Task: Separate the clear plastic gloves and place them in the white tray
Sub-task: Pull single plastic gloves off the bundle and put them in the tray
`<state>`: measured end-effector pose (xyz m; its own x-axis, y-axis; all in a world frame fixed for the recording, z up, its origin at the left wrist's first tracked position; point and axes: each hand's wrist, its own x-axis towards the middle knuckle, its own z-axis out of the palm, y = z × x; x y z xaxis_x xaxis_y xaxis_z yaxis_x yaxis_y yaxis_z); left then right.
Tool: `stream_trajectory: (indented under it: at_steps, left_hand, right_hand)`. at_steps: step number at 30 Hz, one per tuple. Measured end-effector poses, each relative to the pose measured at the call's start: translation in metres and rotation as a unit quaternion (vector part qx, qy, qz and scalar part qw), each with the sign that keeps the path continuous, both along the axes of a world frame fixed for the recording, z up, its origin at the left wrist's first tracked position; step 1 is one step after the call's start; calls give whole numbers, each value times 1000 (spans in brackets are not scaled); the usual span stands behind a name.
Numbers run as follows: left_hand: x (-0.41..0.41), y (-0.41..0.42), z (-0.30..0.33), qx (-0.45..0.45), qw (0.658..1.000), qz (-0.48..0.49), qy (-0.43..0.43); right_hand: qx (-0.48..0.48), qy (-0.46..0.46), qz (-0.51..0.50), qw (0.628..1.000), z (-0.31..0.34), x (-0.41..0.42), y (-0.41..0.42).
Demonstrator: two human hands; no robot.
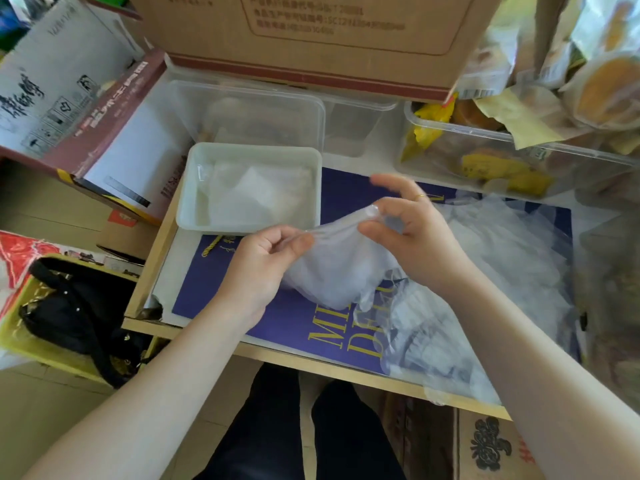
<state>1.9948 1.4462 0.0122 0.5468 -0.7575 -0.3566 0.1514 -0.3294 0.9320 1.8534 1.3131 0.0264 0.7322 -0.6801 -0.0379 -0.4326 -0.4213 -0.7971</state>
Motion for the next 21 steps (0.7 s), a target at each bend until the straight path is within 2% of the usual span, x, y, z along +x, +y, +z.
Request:
stream_trajectory:
  at_steps: [2, 4, 6, 9, 11, 13, 15, 17, 18, 21]
  left_hand:
    - [19, 6, 1, 21, 998, -61, 23]
    - [40, 11, 5, 59, 988, -139, -5]
    - [59, 11, 10, 67, 982, -174, -32]
    - [81, 4, 13, 9, 986, -163, -32]
    - [96, -1, 9, -19, 985, -155, -67]
    - [110, -2, 6, -43, 984, -133, -113]
    - [123, -2, 3, -49, 980, -94, -169]
    - [137, -4, -5, -18, 970, -70, -231]
    - [142, -6, -9, 6, 965, -64, -256]
    - [156, -10, -20, 92, 950, -90, -285]
  right_hand:
    - [52, 7, 12, 999, 0, 15, 1]
    - [70, 36, 18, 997, -1, 33, 3]
    - [70, 52, 47, 995, -1, 54, 4]
    - [42, 66, 105, 991, 2, 90, 6]
    - [48, 63, 117, 990, 3, 115, 6]
    - [86, 57, 104, 989, 2, 136, 5]
    - [163, 53, 80, 982, -3, 150, 1]
    - [228, 71, 66, 969, -11, 157, -4]
    - [231, 90, 63, 967, -15, 158, -7]
    - [178, 149, 29, 972, -31, 162, -14]
